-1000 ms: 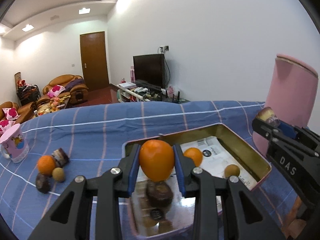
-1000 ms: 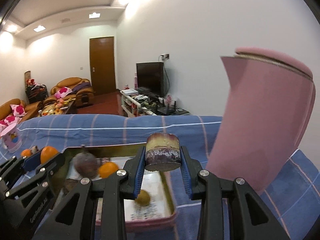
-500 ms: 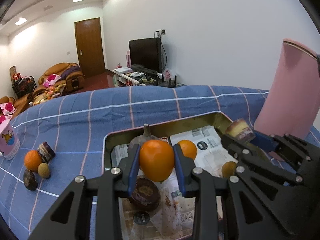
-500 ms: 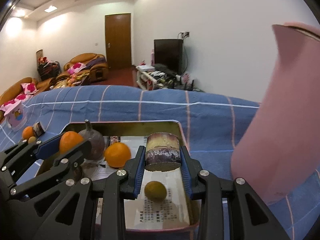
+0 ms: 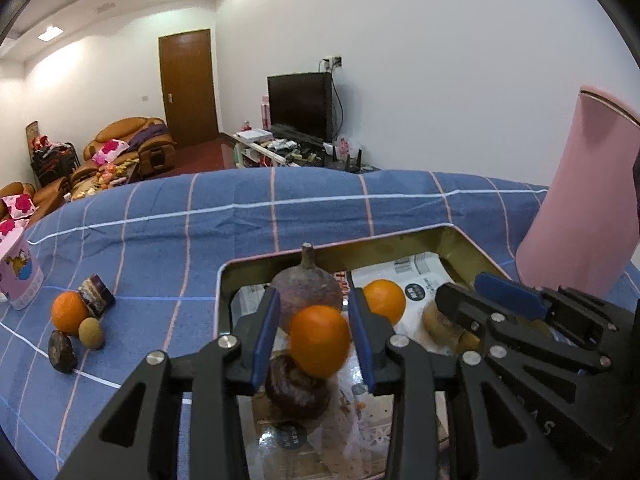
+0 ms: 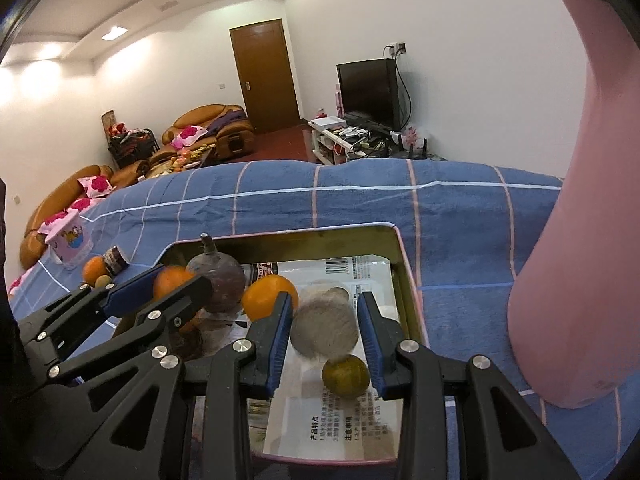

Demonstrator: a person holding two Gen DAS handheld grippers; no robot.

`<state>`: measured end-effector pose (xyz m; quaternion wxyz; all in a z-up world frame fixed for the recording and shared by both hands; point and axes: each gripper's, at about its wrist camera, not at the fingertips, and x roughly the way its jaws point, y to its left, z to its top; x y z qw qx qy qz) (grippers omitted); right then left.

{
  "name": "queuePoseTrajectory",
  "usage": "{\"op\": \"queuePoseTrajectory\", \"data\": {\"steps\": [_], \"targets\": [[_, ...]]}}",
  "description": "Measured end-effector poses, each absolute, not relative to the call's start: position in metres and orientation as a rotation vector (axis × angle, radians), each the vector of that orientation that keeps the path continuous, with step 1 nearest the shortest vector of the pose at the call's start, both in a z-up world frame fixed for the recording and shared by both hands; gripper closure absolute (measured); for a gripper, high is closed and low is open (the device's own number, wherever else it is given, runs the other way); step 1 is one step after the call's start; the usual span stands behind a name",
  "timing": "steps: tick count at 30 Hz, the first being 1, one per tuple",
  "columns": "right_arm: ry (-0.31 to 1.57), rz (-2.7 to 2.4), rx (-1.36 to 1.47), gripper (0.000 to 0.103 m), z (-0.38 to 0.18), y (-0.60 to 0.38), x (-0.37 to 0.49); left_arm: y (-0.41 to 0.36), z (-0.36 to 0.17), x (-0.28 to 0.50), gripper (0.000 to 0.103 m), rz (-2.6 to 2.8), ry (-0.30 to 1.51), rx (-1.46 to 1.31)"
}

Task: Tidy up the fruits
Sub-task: 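Lower the jar and orange into the tin and open both tools, then withdraw both open tools from the tin toward the remaining fruit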

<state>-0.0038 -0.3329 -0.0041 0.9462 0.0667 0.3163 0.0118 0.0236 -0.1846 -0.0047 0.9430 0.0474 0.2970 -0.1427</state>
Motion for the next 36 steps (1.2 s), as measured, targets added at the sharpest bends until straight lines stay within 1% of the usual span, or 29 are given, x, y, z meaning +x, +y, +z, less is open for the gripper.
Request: {"op": "queuePoseTrajectory", "data": {"steps": [3, 5, 6, 8, 9, 10, 11, 12, 13, 14, 15, 16, 17, 23, 24, 26, 27, 32, 36], "targets": [[0.638, 0.023, 0.16, 0.065, -0.004, -0.335, -0.006, -0.184, -0.004, 0.021, 0.053, -0.261, 0.586, 0.109], [0.629, 0.028, 0.191, 0.065, -0.003, -0.34, -0.007, -0.18, -0.002, 0.021, 0.042, -0.246, 0.579, 0.093], [0.621, 0.032, 0.202, 0.065, -0.002, -0.342, -0.008, -0.178, -0.002, 0.021, 0.039, -0.244, 0.574, 0.086], [0.59, 0.04, 0.22, 0.064, 0.002, -0.344, -0.012, -0.173, 0.001, 0.018, 0.03, -0.235, 0.547, 0.069], [0.571, 0.037, 0.226, 0.063, 0.004, -0.345, -0.015, -0.171, 0.003, 0.016, 0.028, -0.226, 0.531, 0.067], [0.551, 0.028, 0.23, 0.057, 0.006, -0.346, -0.018, -0.169, 0.004, 0.014, 0.024, -0.211, 0.513, 0.065], [0.533, 0.012, 0.235, 0.05, 0.008, -0.347, -0.02, -0.166, 0.006, 0.013, 0.017, -0.197, 0.497, 0.057], [0.519, -0.001, 0.24, 0.046, 0.009, -0.349, -0.022, -0.163, 0.006, 0.013, 0.013, -0.185, 0.488, 0.047], [0.5, -0.012, 0.252, 0.04, 0.011, -0.351, -0.025, -0.159, 0.008, 0.013, 0.004, -0.169, 0.478, 0.032], [0.485, -0.017, 0.265, 0.033, 0.012, -0.353, -0.027, -0.153, 0.009, 0.012, 0.0, -0.158, 0.465, 0.005], [0.462, -0.019, 0.284, 0.029, 0.015, -0.356, -0.03, -0.15, 0.01, 0.012, 0.0, -0.167, 0.459, -0.012], [0.433, -0.021, 0.301, 0.022, 0.016, -0.358, -0.034, -0.148, 0.011, 0.012, 0.0, -0.183, 0.456, -0.03], [0.415, -0.031, 0.304, 0.019, 0.018, -0.358, -0.037, -0.147, 0.011, 0.012, 0.0, -0.19, 0.456, -0.033], [0.288, -0.194, 0.143, 0.019, 0.032, -0.343, -0.051, -0.158, 0.013, 0.004, 0.0, -0.178, 0.405, 0.069], [0.269, -0.217, 0.118, 0.018, 0.033, -0.34, -0.053, -0.16, 0.012, 0.001, 0.0, -0.173, 0.395, 0.079], [0.237, -0.269, 0.065, 0.011, 0.035, -0.334, -0.056, -0.161, 0.012, -0.002, 0.0, -0.156, 0.369, 0.101], [0.218, -0.291, 0.038, 0.011, 0.035, -0.331, -0.057, -0.161, 0.012, -0.003, 0.0, -0.145, 0.358, 0.11], [0.167, -0.312, 0.016, 0.011, 0.04, -0.329, -0.064, -0.164, 0.012, -0.007, 0.0, -0.137, 0.337, 0.133], [0.185, -0.307, 0.039, 0.011, 0.038, -0.332, -0.063, -0.168, 0.012, -0.01, 0.0, -0.111, 0.328, 0.155]]}}
